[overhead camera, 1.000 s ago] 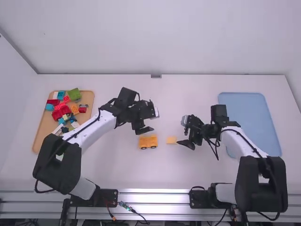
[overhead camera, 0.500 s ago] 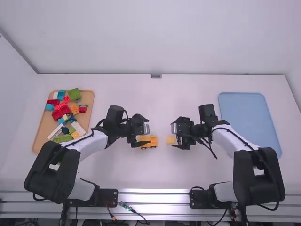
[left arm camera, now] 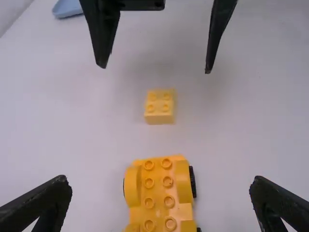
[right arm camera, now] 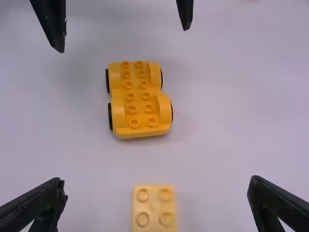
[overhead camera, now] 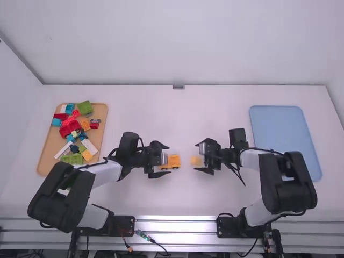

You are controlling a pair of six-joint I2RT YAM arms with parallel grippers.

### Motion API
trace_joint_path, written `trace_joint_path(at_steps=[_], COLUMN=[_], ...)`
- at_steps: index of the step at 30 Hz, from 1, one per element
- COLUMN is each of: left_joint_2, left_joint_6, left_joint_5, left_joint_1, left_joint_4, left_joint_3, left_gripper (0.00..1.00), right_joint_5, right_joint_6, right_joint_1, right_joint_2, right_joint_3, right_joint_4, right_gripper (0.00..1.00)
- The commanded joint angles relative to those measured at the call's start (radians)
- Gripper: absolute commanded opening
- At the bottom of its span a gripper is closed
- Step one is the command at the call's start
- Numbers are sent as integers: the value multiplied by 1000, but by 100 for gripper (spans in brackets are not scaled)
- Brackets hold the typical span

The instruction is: Assemble lego blocks to make yellow taxi

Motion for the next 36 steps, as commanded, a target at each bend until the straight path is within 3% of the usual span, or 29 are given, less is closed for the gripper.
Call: trace_joint_path(at_steps=[1,7,9,20,26,32,36], left_joint_2=[-15,-14,-12,52,113,168,204], left_joint_6=[-5,-105,-111,-67,-49,5,15], left_joint_5=[28,-14,-25,-24,-13,-13,-10], left_joint_1=[6,12,12,24,27,23,41], left_joint_4=[42,158,158,144,147,107,78], left_joint_3=[-43,-107,-108,-74,-43,1,35], left_gripper=[99,99,99,99,99,99,100], right_joint_5=[-36,-36,-20,6,-74,-74,-73], right_joint_6=[54,225,275,132,78,67,49], right_joint_1=[2,1,0,31,-2,18,28], right_joint_2=[7,7,7,84,205,245,257], right_joint_3=[-73,-220,-226,-45,18,26,36], right_joint_4=[66,417,460,150,134,145,143], right_gripper=[99,99,100,100,98,95,83])
